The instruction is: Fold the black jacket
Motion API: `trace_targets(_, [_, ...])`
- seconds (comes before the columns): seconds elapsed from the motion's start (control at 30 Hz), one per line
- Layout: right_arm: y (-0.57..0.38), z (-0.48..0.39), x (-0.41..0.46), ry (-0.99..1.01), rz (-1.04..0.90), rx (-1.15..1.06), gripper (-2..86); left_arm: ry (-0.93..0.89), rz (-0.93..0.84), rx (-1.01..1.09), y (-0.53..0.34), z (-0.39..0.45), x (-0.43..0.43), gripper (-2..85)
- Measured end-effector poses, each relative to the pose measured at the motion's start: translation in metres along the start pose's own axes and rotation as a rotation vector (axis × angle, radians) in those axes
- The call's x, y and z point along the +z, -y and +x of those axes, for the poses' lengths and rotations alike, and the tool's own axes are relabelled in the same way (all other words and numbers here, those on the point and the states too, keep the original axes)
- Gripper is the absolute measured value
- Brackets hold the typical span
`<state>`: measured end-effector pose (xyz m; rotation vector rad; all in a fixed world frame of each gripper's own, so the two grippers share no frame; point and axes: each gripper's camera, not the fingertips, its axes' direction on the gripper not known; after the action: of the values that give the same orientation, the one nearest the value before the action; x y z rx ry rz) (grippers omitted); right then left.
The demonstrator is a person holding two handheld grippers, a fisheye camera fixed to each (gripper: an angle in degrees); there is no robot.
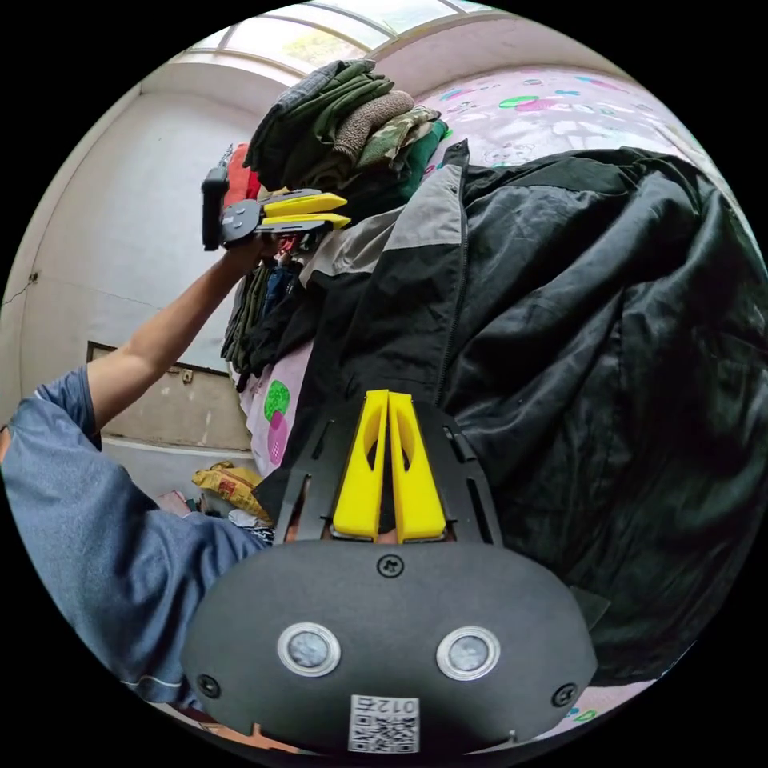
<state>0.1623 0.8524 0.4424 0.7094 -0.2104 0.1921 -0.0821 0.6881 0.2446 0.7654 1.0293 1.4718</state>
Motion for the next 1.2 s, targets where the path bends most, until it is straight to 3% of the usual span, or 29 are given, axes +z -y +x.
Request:
trace_targets(0.17, [-0.032, 0.022, -0.015, 0.037, 0.014, 0.09, -0.1, -0.138, -0.157, 0.066, 0.029, -0.009, 0.079, 5.2])
trace_targets(0.23, [-0.044, 0.029, -0.022, 0.045, 0.014, 0.115, -0.2, -0.113, -0.231, 0.098, 0.032, -0.006, 0.101, 2.4])
trace_targets(0.33, [-0.061, 0.035, -0.035, 0.036, 0.012, 0.129, -0.2, 0.007, -0.249, 0.072, 0.032, -0.007, 0.113, 0.8])
trace_targets(0.4, [-0.075, 0.038, -0.048, 0.027, 0.017, 0.137, -0.2, 0.215, -0.245, -0.098, 0.023, -0.02, 0.117, 0.5])
trace_targets(0.47, [-0.084, 0.042, -0.058, 0.028, 0.019, 0.146, -0.2, 0.265, -0.25, -0.192, 0.015, -0.031, 0.123, 0.5])
trace_targets(0.57, [-0.101, 0.044, -0.08, -0.001, 0.026, 0.143, -0.1, 0.027, -0.381, -0.273, 0.0, -0.053, 0.161, 0.9])
trace_targets(0.63, [-0.114, 0.043, -0.1, -0.022, 0.045, 0.134, -0.1, 0.012, -0.433, -0.367, -0.013, -0.065, 0.176, 1.2])
trace_targets(0.8, [-0.193, 0.055, -0.205, -0.151, 0.221, 0.195, 0.0, 0.322, -0.12, -0.417, -0.039, -0.037, 0.129, 0.8])
trace_targets(0.87, [-0.235, 0.068, -0.249, -0.198, 0.302, 0.274, 0.2, 0.317, -0.011, -0.413, -0.055, -0.025, 0.118, 0.4])
trace_targets(0.97, [-0.321, 0.094, -0.318, -0.251, 0.461, 0.454, 0.9, 0.139, 0.017, -0.675, -0.097, -0.051, 0.116, 0.0])
trace_targets(1.1, [-0.452, 0.147, -0.379, -0.268, 0.657, 0.791, 4.3, -0.164, 0.328, -0.996, -0.167, -0.086, 0.091, 0.1])
trace_targets(1.2, [-0.532, 0.188, -0.403, -0.184, 0.844, 0.983, 6.9, -0.199, 0.441, -1.01, -0.174, -0.073, 0.067, 0.2])
